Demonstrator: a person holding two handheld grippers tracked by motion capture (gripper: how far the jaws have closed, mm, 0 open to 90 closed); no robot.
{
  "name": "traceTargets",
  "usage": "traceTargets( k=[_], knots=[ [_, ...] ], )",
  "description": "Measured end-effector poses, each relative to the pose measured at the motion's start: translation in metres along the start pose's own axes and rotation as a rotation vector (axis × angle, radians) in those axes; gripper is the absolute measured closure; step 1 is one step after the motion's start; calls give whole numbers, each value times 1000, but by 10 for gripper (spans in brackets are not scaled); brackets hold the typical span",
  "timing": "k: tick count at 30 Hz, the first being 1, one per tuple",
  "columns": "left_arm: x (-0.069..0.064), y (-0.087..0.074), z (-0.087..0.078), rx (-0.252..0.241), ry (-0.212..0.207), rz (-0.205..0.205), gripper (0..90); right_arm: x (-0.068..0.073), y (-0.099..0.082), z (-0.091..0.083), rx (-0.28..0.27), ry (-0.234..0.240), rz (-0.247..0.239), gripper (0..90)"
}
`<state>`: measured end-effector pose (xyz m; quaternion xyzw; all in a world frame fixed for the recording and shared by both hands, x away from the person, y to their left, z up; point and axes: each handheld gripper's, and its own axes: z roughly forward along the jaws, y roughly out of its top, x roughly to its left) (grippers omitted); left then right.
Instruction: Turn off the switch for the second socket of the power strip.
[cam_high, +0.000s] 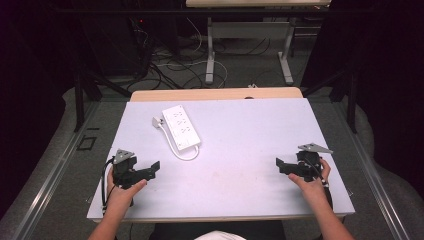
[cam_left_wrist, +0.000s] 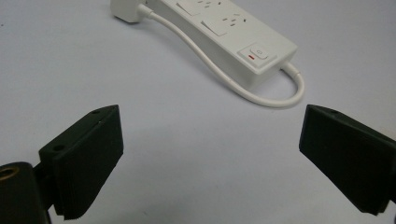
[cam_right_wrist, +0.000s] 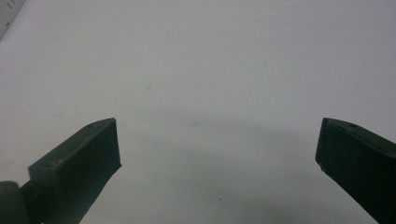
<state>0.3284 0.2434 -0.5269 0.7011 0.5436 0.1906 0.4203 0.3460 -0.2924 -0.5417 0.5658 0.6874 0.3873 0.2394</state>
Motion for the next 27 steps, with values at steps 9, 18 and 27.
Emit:
traceTargets(
  k=[9,18,27],
  knots=[
    [-4,14,-2,-18,29,8,192,2,-1,-2,-6,-5,-4,0],
    [-7,24,-1,-21,39,16,334,5,-2,-1,-1,1,1,2],
    [-10,42,-1,-28,32,21,450,6,-2,-1,-3,6,-2,5]
  ],
)
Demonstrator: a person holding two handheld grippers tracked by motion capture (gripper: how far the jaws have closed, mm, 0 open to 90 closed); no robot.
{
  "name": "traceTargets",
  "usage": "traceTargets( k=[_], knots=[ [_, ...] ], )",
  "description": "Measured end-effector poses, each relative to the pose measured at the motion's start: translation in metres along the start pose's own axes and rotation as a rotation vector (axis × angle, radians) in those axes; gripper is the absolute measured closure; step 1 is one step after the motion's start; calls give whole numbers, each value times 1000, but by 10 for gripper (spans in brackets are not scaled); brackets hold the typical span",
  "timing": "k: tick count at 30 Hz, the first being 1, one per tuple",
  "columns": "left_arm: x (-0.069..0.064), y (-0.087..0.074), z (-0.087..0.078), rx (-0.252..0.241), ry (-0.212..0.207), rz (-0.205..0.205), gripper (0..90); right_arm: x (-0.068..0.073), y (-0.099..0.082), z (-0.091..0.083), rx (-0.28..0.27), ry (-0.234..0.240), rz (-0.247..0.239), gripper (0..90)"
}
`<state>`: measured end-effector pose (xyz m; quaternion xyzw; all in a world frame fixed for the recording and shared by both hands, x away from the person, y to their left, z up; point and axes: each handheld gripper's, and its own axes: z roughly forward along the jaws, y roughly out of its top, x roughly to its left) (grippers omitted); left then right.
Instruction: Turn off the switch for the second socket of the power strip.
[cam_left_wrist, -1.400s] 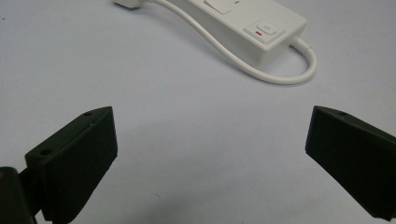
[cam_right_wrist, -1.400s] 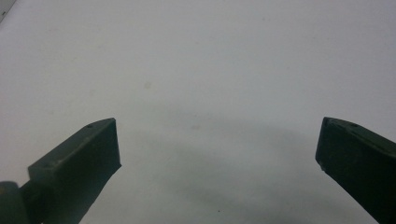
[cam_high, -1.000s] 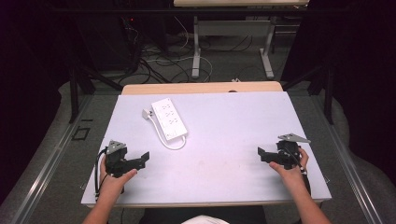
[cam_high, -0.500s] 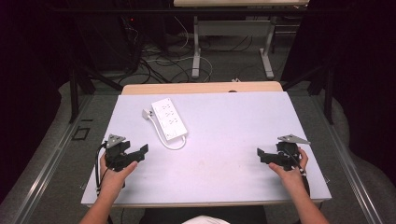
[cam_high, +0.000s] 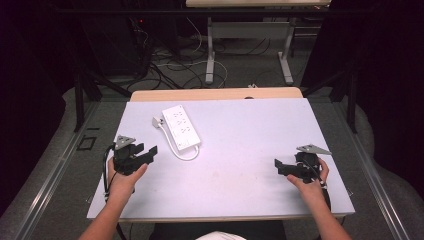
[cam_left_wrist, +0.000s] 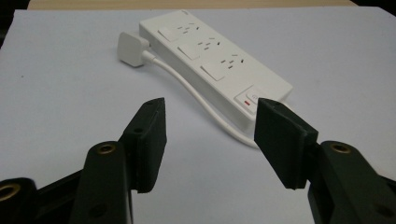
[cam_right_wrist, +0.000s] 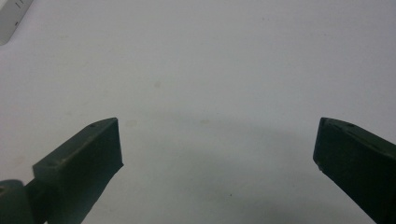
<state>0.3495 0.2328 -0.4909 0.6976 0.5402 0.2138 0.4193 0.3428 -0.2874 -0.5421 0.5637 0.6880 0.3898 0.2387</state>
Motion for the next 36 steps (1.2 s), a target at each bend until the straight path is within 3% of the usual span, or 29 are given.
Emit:
traceTargets(
  k=[11,22,36],
  knots=[
    [-5,29,4,-7,-31,24,490,-1,0,-1,0,1,15,14],
    [-14,44,9,3,-39,47,504,-1,0,-1,0,2,19,17],
    [-22,63,14,1,-53,22,516,-1,0,-1,-1,2,19,18]
  ],
)
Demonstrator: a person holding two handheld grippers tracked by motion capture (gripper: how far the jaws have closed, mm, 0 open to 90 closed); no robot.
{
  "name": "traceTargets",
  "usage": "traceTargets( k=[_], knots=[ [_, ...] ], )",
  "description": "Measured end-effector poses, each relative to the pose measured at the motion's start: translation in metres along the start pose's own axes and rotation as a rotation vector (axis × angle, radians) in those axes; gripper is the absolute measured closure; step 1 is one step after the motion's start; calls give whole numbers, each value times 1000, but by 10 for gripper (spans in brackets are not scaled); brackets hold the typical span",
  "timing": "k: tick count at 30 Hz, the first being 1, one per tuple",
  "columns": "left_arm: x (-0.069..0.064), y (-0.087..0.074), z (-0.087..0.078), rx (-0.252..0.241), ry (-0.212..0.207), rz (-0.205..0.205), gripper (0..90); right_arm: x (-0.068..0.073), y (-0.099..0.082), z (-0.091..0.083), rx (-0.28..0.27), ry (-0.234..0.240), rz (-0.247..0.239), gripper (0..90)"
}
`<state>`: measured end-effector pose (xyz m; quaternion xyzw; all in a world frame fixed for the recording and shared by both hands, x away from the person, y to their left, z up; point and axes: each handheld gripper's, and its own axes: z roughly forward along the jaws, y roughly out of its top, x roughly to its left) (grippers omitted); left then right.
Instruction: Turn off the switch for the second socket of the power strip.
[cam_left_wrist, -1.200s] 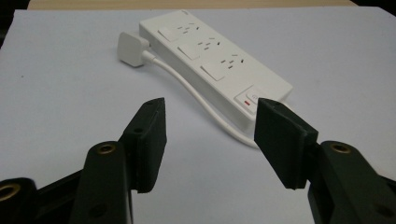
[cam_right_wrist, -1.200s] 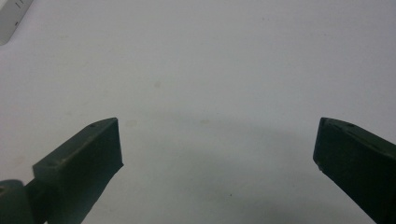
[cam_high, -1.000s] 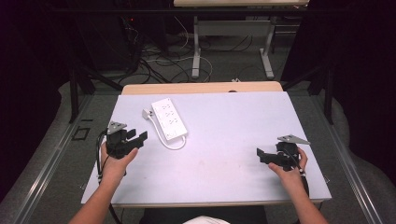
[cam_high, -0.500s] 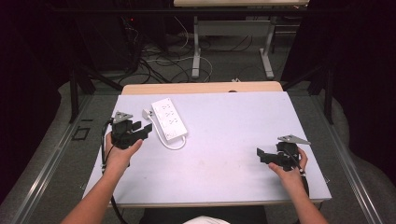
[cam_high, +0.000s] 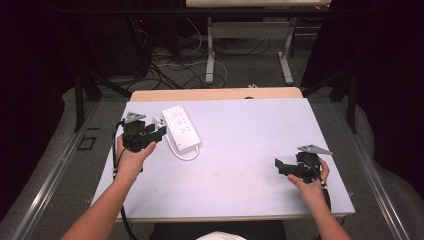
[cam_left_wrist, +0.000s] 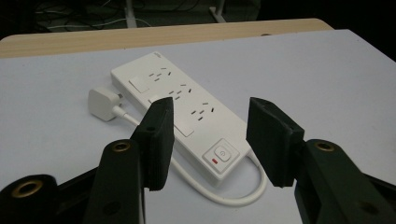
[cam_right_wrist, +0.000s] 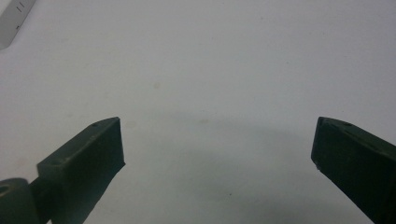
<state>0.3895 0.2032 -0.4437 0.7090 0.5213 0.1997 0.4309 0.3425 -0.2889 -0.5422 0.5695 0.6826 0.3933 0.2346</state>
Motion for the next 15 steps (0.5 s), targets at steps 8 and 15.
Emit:
traceTargets(
  k=[8,15],
  knots=[
    [-2,12,2,6,-12,-1,528,0,0,0,2,1,8,18],
    [-3,22,7,0,-21,-18,533,-1,0,0,3,2,11,19]
  ],
)
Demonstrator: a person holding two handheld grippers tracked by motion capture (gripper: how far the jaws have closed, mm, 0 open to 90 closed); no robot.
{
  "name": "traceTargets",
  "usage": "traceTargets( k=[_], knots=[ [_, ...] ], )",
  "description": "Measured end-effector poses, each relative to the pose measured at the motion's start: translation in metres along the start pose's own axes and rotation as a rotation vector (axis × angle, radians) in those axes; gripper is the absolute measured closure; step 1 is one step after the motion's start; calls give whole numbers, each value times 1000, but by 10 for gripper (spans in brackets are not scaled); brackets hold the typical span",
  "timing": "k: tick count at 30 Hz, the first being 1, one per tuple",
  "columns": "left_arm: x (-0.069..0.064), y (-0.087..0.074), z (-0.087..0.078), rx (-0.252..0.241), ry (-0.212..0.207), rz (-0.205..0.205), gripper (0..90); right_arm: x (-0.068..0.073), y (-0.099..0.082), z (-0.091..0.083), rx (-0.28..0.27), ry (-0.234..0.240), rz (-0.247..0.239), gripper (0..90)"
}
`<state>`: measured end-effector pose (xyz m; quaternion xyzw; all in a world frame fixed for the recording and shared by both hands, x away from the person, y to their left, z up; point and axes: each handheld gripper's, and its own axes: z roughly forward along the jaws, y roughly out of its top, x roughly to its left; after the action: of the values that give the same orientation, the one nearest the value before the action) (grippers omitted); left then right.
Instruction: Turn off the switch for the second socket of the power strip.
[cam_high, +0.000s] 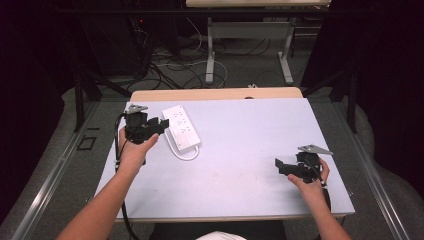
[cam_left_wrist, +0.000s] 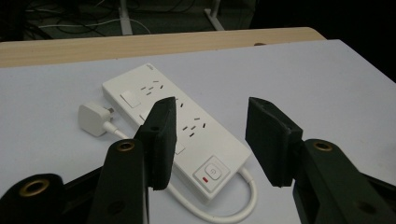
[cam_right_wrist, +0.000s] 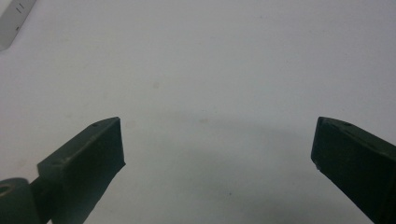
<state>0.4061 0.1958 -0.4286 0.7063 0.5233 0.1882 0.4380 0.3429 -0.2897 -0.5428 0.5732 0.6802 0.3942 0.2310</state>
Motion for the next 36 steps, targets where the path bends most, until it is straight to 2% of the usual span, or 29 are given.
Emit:
traceTargets(
  k=[9,22,24,36],
  knots=[
    [0,10,5,-17,9,-3,561,-1,0,0,0,-2,2,20],
    [0,30,19,-24,19,-34,561,-1,-1,1,3,0,-3,20],
    [1,32,19,-10,18,-26,562,-1,-1,1,4,0,-5,20],
    [0,42,33,-19,41,-23,597,0,-1,2,7,1,-6,20]
  ],
)
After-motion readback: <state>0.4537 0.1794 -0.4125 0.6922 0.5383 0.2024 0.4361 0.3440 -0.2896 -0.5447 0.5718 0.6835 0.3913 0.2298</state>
